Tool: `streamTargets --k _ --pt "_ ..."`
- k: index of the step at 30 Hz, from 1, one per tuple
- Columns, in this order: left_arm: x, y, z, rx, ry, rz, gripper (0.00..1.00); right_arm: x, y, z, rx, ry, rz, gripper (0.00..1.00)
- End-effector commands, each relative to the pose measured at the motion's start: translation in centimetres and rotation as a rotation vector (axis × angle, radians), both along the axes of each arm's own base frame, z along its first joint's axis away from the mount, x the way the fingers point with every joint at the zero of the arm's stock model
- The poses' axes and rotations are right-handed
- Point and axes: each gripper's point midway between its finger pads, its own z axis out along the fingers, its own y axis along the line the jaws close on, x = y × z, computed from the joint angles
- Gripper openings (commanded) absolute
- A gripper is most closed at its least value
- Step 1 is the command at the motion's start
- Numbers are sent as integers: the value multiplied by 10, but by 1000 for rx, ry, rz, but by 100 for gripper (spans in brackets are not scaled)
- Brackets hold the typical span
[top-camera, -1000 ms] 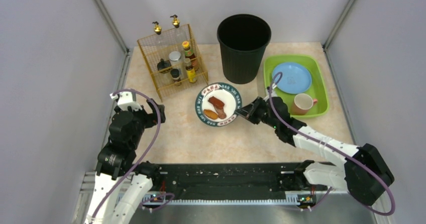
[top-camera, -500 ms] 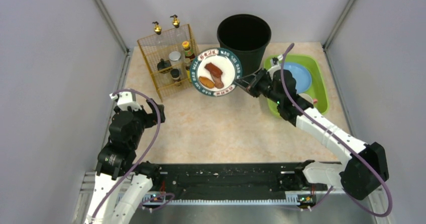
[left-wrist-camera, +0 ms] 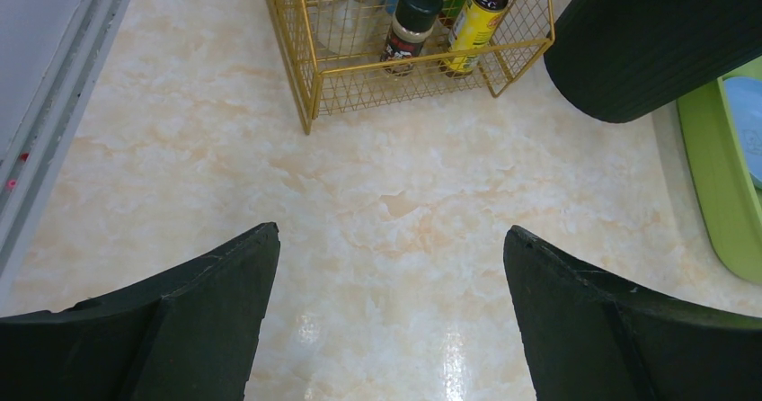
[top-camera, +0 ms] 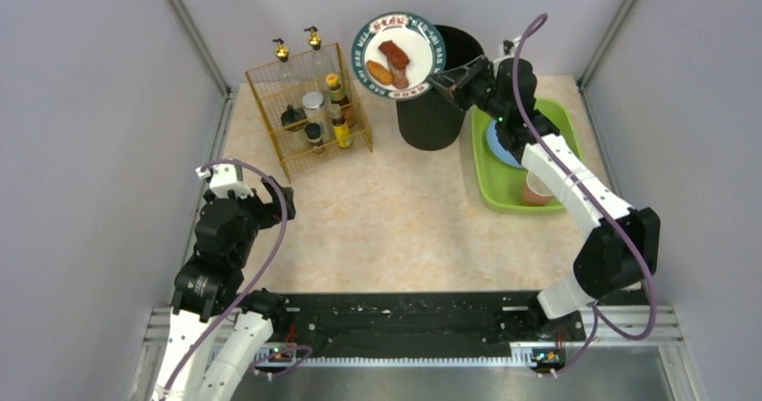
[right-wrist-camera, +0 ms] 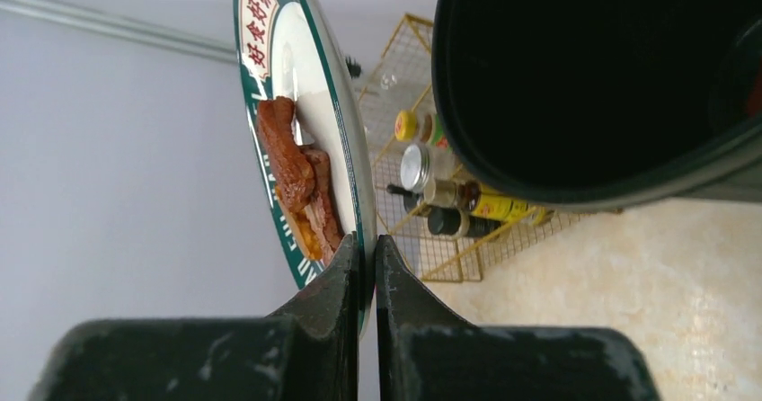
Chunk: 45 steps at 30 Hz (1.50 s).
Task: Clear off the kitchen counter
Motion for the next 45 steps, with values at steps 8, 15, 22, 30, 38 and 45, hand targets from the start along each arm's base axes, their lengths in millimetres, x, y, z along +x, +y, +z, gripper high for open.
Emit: streamTargets --k 8,15,22,30,38,45 --pt "5 0 3 4 -13 2 99 63 -68 84 44 -159 -201 0" --pt "5 0 3 3 -15 1 99 85 -101 89 -102 -189 -331 0" --pt "4 -1 3 1 -16 -4 99 100 -130 83 -285 -217 -462 0" --pt "4 -1 4 0 -19 -7 99 112 -146 72 -451 -259 -514 0" --pt "4 -2 5 -1 -20 -7 99 115 -155 73 -560 -324 -541 0" --pt "4 -1 4 1 -19 -4 99 115 -151 79 -618 -442 -545 0"
